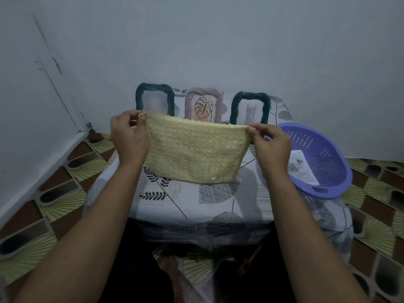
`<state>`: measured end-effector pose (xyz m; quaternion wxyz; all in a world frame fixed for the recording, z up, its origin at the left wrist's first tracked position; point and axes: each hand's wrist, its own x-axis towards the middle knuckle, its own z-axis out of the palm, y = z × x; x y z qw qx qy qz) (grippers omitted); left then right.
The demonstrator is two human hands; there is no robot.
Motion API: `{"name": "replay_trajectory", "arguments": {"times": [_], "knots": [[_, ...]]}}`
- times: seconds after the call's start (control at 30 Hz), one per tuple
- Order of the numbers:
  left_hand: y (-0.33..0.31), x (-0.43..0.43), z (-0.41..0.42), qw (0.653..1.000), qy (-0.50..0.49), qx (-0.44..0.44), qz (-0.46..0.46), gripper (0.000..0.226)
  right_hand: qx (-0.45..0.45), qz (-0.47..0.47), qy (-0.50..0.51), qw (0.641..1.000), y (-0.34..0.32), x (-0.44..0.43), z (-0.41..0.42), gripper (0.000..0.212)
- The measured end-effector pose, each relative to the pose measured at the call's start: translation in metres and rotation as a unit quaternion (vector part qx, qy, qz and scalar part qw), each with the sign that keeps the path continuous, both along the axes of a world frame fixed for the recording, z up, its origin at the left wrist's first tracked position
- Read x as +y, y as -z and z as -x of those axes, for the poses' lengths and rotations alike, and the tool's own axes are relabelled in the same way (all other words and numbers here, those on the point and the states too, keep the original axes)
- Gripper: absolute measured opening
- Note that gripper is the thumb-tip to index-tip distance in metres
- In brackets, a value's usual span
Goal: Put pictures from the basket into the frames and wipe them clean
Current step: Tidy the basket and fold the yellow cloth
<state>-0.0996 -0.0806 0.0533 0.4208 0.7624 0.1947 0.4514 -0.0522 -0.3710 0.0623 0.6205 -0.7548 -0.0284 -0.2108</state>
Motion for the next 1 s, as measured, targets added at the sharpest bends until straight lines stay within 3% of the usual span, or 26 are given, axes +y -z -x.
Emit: {"name": "replay_trajectory", "arguments": {"times": [0.17,0.37,0.87,1.0], "knots": [[-0.006,-0.012,0.002,0.996,0.051,0.007,0.072,0.008,0.015,-0.021,-0.009,1.000,-0.006,0.007,0.001,0.011],[-0.016,-0.019,-0.002,0.994,-0.004,-0.007,0.109,0.006,0.022,0.018,0.068,0.997,-0.016,0.018,-0.001,0.008],[-0.007,-0.024,-0.003,0.997,0.007,0.053,0.063,0.012,0.065,0.050,0.089,0.993,-0.005,0.024,-0.001,0.013],[-0.003,-0.030,-0.004,0.997,-0.011,0.061,0.052,0.007,0.109,0.017,0.087,0.990,-0.002,0.032,0.002,0.011]]}}
